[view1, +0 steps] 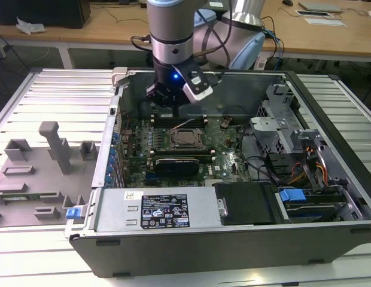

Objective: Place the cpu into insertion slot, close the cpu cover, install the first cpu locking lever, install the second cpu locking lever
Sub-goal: 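Install the first cpu locking lever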

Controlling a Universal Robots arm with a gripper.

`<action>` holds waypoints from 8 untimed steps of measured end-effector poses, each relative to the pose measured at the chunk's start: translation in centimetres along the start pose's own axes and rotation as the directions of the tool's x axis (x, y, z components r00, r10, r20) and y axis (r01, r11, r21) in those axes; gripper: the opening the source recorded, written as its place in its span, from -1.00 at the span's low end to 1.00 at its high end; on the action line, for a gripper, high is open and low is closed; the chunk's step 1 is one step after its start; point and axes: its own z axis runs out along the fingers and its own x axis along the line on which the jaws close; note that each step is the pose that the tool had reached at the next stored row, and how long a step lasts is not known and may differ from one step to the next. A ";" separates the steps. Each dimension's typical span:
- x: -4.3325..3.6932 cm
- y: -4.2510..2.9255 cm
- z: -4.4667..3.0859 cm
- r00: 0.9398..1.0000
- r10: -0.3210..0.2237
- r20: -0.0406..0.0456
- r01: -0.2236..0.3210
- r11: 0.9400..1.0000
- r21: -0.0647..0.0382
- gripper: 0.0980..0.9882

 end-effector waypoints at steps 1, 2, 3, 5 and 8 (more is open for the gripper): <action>-0.43 -0.12 0.03 1.000 0.000 0.000 0.000 1.000 0.000 -0.98; -0.71 -0.20 0.05 1.000 0.000 0.000 0.000 1.000 0.000 -0.98; -0.88 -0.23 0.06 1.000 0.000 0.000 0.000 1.000 0.000 -0.98; -0.88 -0.23 0.06 1.000 0.000 0.000 0.000 1.000 0.000 -0.98; -0.89 -0.23 0.11 1.000 -0.001 0.001 0.001 1.000 0.008 -0.98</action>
